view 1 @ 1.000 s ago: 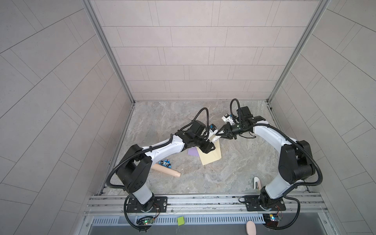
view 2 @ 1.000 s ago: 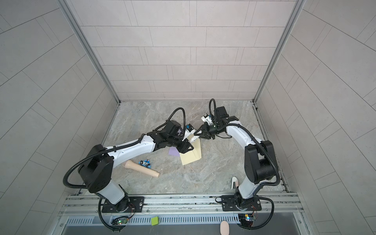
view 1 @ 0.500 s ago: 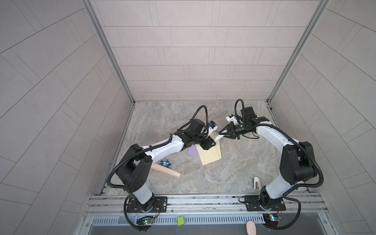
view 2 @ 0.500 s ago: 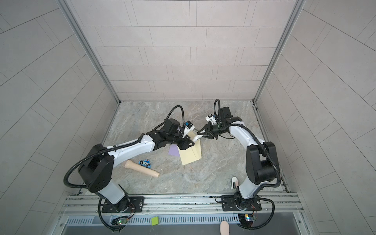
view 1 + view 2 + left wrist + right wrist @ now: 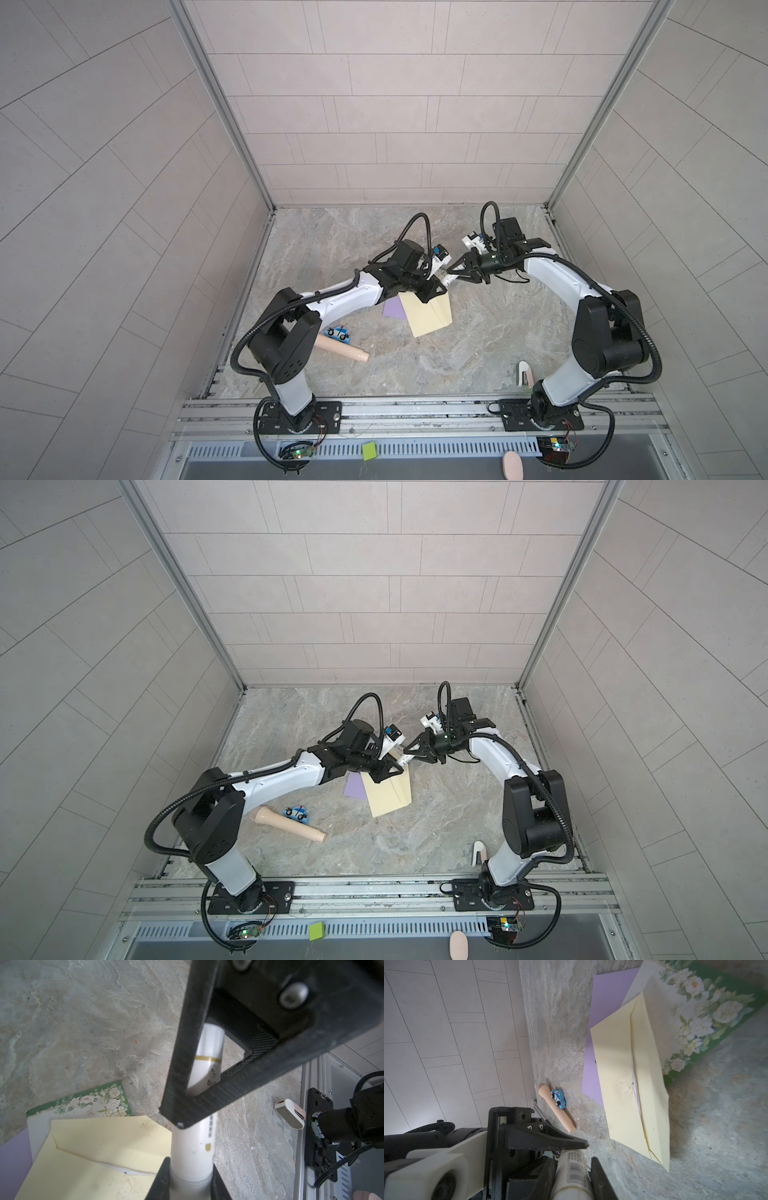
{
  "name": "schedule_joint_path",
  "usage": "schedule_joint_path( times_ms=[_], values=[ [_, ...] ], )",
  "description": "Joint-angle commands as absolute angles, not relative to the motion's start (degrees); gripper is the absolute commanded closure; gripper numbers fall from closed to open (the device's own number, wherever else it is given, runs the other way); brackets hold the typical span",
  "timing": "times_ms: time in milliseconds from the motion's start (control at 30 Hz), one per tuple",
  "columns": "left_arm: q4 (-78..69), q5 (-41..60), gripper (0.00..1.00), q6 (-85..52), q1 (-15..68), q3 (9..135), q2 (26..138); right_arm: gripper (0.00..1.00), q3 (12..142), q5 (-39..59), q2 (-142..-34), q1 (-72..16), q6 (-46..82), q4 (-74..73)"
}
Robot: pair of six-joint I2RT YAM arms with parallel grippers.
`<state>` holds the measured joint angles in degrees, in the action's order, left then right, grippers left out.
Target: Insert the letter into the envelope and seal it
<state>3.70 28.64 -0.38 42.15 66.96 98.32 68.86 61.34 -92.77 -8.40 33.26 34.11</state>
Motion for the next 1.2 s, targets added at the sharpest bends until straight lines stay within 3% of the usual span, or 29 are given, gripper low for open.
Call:
schedule_joint_path(
  times_ms=[0,600,800,967,1167],
  values=[
    [3.76,27.14,0.99,-0.35,41.97,67.93,98.02,1.0,68.43,60.23,-90.62,-7.8,34.03,34.73],
    [5.05,24.94,1.0,-1.41,41.44,59.77,92.33,1.0,66.53,57.39,-91.0,-1.99,40.88,29.08],
    [9.58,21.03,1.0,-11.88,36.04,59.94,92.56,1.0,68.17,54.45,-91.65,-2.01,37.9,32.91],
    [23.33,23.84,1.0,-18.99,28.55,63.82,96.95,1.0,70.25,50.63,-92.57,-2.54,34.31,37.89],
    [49.08,18.85,0.97,-17.03,27.07,76.62,106.76,1.0,71.02,48.04,-93.29,-3.5,32.01,40.34]
  ],
)
